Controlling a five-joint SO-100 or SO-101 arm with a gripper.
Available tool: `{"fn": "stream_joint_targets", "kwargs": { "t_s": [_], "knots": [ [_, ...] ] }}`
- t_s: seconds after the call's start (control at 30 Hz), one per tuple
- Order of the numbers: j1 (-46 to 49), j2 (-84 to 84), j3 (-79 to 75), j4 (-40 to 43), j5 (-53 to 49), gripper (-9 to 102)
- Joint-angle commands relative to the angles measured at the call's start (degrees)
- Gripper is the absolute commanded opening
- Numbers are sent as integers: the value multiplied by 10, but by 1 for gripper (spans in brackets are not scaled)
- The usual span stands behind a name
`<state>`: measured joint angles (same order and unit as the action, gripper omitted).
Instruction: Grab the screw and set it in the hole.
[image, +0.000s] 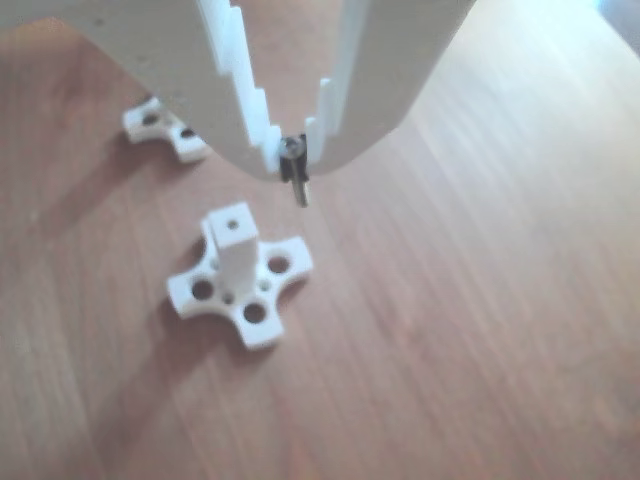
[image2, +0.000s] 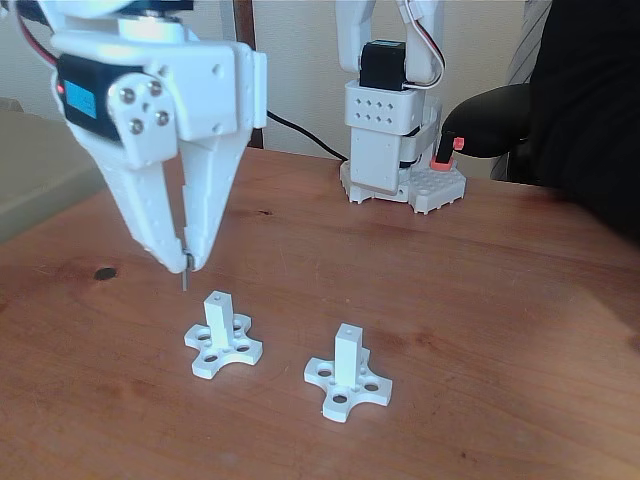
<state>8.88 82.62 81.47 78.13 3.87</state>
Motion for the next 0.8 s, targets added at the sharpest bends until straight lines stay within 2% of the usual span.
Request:
{"fn": "stream_joint_targets", "kwargs": {
  "t_s": [0.0, 0.27, 0.33, 0.4, 0.77],
  "knots": [
    [-31, 75, -40, 18, 4, -4],
    [-101, 137, -11, 47, 24, -4],
    [-132, 156, 26, 40, 33, -4],
    [-174, 166, 91, 0, 43, -4],
    [-191, 155, 128, -47, 49, -4]
  ]
}}
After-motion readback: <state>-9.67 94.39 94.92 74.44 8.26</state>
